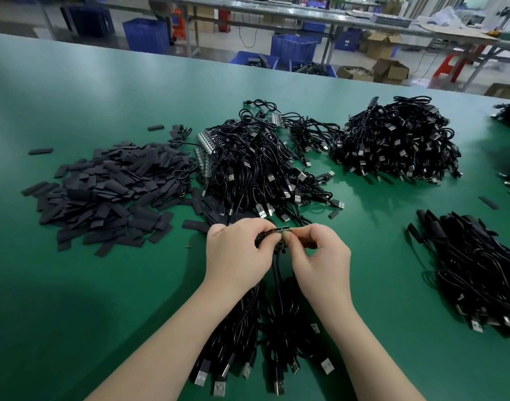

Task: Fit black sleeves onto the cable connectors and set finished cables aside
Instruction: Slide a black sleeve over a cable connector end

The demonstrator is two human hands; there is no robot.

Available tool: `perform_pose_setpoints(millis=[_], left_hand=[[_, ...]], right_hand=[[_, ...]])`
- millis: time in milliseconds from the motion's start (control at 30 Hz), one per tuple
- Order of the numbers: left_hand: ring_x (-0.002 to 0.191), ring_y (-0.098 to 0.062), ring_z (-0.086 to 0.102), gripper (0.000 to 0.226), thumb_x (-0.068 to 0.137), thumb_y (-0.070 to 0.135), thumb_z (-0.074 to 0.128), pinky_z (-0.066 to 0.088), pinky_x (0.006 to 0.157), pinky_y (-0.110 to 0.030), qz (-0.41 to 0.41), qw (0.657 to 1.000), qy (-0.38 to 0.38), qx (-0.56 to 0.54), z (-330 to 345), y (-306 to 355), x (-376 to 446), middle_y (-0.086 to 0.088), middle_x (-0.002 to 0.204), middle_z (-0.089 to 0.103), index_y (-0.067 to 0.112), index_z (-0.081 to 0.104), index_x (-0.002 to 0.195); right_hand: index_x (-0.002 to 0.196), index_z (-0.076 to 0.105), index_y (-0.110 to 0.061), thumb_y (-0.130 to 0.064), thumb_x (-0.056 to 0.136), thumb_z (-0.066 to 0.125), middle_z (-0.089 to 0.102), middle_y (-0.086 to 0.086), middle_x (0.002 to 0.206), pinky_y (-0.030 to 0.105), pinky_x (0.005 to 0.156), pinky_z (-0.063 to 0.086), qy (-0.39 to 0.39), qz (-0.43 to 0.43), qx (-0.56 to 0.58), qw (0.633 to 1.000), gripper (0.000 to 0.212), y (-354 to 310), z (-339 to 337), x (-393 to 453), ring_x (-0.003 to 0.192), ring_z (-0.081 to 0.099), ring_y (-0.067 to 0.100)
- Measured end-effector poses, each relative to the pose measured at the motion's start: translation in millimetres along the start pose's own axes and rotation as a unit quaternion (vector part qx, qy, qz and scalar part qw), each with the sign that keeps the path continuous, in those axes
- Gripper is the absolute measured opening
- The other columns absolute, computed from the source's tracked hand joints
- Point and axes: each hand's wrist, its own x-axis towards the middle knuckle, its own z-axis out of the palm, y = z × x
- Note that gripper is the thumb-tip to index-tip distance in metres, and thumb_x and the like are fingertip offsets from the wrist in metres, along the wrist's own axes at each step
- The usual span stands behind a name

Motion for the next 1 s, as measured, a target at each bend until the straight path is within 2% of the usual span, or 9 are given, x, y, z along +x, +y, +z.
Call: perform_pose_setpoints(millis=[367, 500, 600, 700, 833, 900, 1000], left_hand=[[0.073, 0.0, 0.055, 0.011, 0.092, 0.042, 0.058, 0.021, 0.083, -0.025, -0.014, 1.0, -0.004, 0.004, -3.2, 4.0, -0.3, 0.022, 0.079, 0.064, 0.038, 0.069, 0.091], [0.075, 0.001, 0.055, 0.012, 0.093, 0.043, 0.057, 0.025, 0.088, -0.027, -0.015, 1.0, -0.02, -0.001, -4.1, 3.4, -0.1, 0.023, 0.082, 0.064, 0.038, 0.068, 0.093], [0.086, 0.002, 0.055, 0.009, 0.093, 0.04, 0.058, 0.026, 0.093, -0.029, 0.0, 0.999, -0.031, -0.034, -5.3, 0.9, 0.8, 0.023, 0.089, 0.064, 0.038, 0.067, 0.095], [0.094, 0.005, 0.055, 0.01, 0.092, 0.04, 0.058, 0.025, 0.097, -0.031, 0.022, 0.996, -0.045, -0.075, -7.5, -2.1, 0.8, 0.024, 0.093, 0.066, 0.037, 0.068, 0.096], [0.096, 0.006, 0.056, 0.022, 0.089, 0.052, 0.054, 0.024, 0.103, -0.032, 0.025, 0.992, -0.075, -0.095, -10.6, -1.0, 1.9, 0.025, 0.093, 0.067, 0.038, 0.069, 0.097], [0.092, 0.001, 0.059, 0.012, 0.091, 0.047, 0.059, 0.03, 0.105, -0.037, 0.015, 0.989, -0.085, -0.117, -11.0, -1.3, 2.8, 0.024, 0.087, 0.068, 0.04, 0.069, 0.092], [0.096, -0.013, 0.062, 0.006, 0.089, 0.043, 0.064, 0.043, 0.098, -0.043, -0.011, 0.981, -0.109, -0.16, -14.2, -2.8, 4.7, 0.024, 0.083, 0.069, 0.043, 0.07, 0.086]], right_hand=[[0.078, 0.066, -0.02, -0.009, 0.088, 0.072, 0.063, -0.014, 0.077, 0.006, 0.07, 0.04, 0.009, -0.015, -0.003, 1.0, 0.016, 1.2, 3.0, -0.5, 0.084, 0.057, 0.0], [0.078, 0.066, -0.024, -0.013, 0.089, 0.071, 0.065, -0.014, 0.079, 0.008, 0.07, 0.041, -0.029, 0.007, 0.014, 0.999, 0.016, 4.6, -0.3, 3.3, 0.082, 0.059, -0.001], [0.082, 0.068, -0.028, -0.015, 0.089, 0.071, 0.068, -0.012, 0.079, 0.009, 0.073, 0.045, -0.048, 0.026, 0.058, 0.997, 0.015, 5.7, -3.5, 5.0, 0.08, 0.061, -0.001], [0.083, 0.073, -0.028, -0.021, 0.089, 0.071, 0.073, -0.012, 0.08, 0.012, 0.068, 0.049, -0.069, 0.082, 0.13, 0.986, 0.01, 4.7, -7.3, 8.2, 0.074, 0.064, 0.0], [0.077, 0.073, -0.029, -0.022, 0.089, 0.071, 0.07, -0.015, 0.07, 0.011, 0.06, 0.045, -0.084, 0.084, 0.127, 0.985, 0.014, 5.3, -13.8, 14.0, 0.062, 0.058, -0.004], [0.077, 0.074, -0.027, -0.023, 0.087, 0.073, 0.069, -0.015, 0.067, 0.009, 0.057, 0.043, -0.096, 0.08, 0.141, 0.982, 0.011, 3.8, -15.4, 13.7, 0.058, 0.055, -0.005], [0.077, 0.075, -0.028, -0.023, 0.085, 0.075, 0.07, -0.013, 0.068, 0.009, 0.058, 0.044, -0.107, 0.075, 0.15, 0.98, 0.009, 1.5, -18.3, 14.6, 0.059, 0.056, -0.005]])
